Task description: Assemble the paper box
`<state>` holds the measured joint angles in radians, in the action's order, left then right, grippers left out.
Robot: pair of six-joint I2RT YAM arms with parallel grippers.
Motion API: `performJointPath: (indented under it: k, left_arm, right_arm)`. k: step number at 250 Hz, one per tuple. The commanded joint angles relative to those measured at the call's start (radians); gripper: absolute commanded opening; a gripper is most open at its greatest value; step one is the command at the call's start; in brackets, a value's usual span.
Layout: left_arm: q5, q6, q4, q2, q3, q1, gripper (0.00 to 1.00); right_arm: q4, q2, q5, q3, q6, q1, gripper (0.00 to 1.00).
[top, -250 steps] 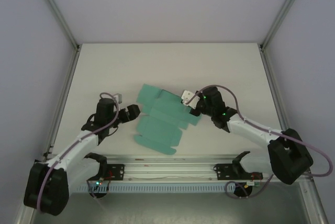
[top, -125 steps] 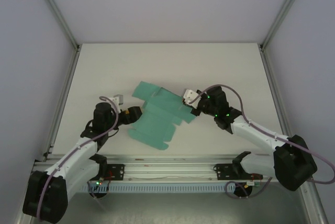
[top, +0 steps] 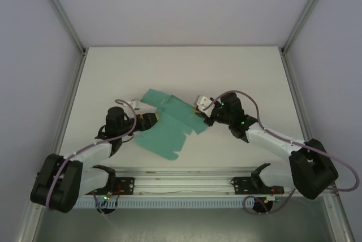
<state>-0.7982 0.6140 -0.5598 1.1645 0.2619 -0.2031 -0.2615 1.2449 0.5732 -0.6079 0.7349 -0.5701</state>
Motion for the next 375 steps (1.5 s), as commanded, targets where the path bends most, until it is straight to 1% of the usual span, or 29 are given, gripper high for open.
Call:
performJointPath:
  k: [1,20,34,45,63,80,92,109,113,121,133,140,145,151,154,157,168,179,193,198,200,208,236,266,290,316,346,364,375]
  left_arm:
    - [-0.072,0.024,-0.124,0.045,0.042,-0.014,0.51]
    - [-0.062,0.029,-0.138,0.057,0.042,-0.022,0.44]
    - [-0.051,0.034,-0.135,0.064,0.046,-0.027,0.35]
    - [-0.047,0.039,-0.131,0.072,0.050,-0.032,0.33]
    - [-0.035,0.061,-0.118,0.081,0.063,-0.038,0.21]
    - [-0.018,0.087,-0.115,0.083,0.071,-0.049,0.16]
    - [0.001,0.104,-0.102,0.082,0.075,-0.055,0.13]
    - [0.024,0.110,-0.057,0.074,0.086,-0.064,0.13]
    - [0.027,0.107,-0.050,0.070,0.087,-0.067,0.14]
    - [0.037,0.100,-0.034,0.065,0.086,-0.072,0.19]
    - [0.060,0.083,0.008,0.055,0.086,-0.077,0.21]
    - [0.072,0.074,0.033,0.045,0.086,-0.078,0.25]
    - [0.078,0.070,0.044,0.040,0.084,-0.078,0.32]
    - [0.085,0.067,0.062,0.030,0.083,-0.078,0.46]
    - [0.091,0.063,0.076,0.024,0.085,-0.078,0.50]
    - [0.098,0.057,0.093,0.017,0.089,-0.078,0.54]
    - [0.134,0.039,0.160,-0.012,0.097,-0.079,0.61]
    - [0.197,0.025,0.253,-0.051,0.113,-0.075,0.73]
    - [0.289,0.004,0.376,-0.107,0.129,-0.073,0.90]
    - [0.322,0.004,0.411,-0.128,0.130,-0.070,0.98]
    - [0.335,0.004,0.422,-0.136,0.129,-0.069,1.00]
    - [0.373,0.008,0.465,-0.171,0.126,-0.061,1.00]
    - [0.449,0.038,0.591,-0.280,0.113,0.000,1.00]
    - [0.454,0.066,0.642,-0.334,0.087,0.066,1.00]
    - [0.380,0.073,0.568,-0.304,0.069,0.088,1.00]
    - [0.244,0.068,0.427,-0.216,0.079,0.088,1.00]
    - [0.118,0.020,0.318,-0.092,0.120,0.086,0.93]
    - [0.045,0.033,0.231,-0.017,0.133,0.086,0.89]
    - [0.000,0.042,0.193,0.027,0.146,0.086,0.84]
  right_arm:
    - [-0.039,0.008,0.038,-0.032,-0.023,0.000,0.00]
    - [-0.032,0.007,0.038,-0.041,-0.019,0.001,0.00]
    - [-0.033,0.008,0.046,-0.045,-0.019,0.000,0.00]
    - [-0.031,0.009,0.055,-0.049,-0.016,0.000,0.00]
    - [-0.018,0.014,0.080,-0.057,-0.006,0.001,0.00]
    - [0.025,0.019,0.094,-0.073,0.025,-0.002,0.00]
    - [0.072,0.020,0.079,-0.086,0.061,-0.008,0.00]
    - [0.133,0.020,0.039,-0.103,0.106,-0.021,0.00]
    - [0.142,0.019,0.032,-0.105,0.112,-0.022,0.00]
    - [0.149,0.014,0.024,-0.104,0.119,-0.024,0.00]
    - [0.145,0.004,0.017,-0.095,0.120,-0.023,0.00]
    - [0.139,-0.001,0.015,-0.091,0.118,-0.024,0.00]
    - [0.137,-0.006,0.012,-0.087,0.118,-0.024,0.00]
    - [0.134,-0.010,0.007,-0.083,0.118,-0.024,0.00]
    - [0.132,-0.011,0.003,-0.081,0.118,-0.024,0.00]
    - [0.130,-0.014,-0.002,-0.080,0.118,-0.024,0.00]
    - [0.121,-0.020,-0.026,-0.074,0.108,-0.024,0.00]
    - [0.109,-0.026,-0.051,-0.070,0.092,-0.022,0.00]
    - [0.095,-0.033,-0.059,-0.062,0.079,-0.017,0.00]
    - [0.088,-0.037,-0.062,-0.058,0.072,-0.013,0.00]
    - [0.085,-0.038,-0.062,-0.057,0.069,-0.013,0.00]
    - [0.076,-0.041,-0.062,-0.053,0.053,-0.008,0.00]
    - [0.076,-0.044,-0.054,-0.047,0.045,0.011,0.00]
    - [0.076,-0.042,-0.043,-0.046,0.039,0.023,0.00]
    - [0.076,-0.039,-0.028,-0.049,0.037,0.027,0.00]
    - [0.094,-0.038,0.001,-0.059,0.040,0.027,0.00]
    - [0.093,-0.032,0.016,-0.063,0.038,0.027,0.00]
    - [0.098,-0.021,0.024,-0.071,0.035,0.027,0.00]
    - [0.096,-0.016,0.033,-0.075,0.031,0.026,0.00]
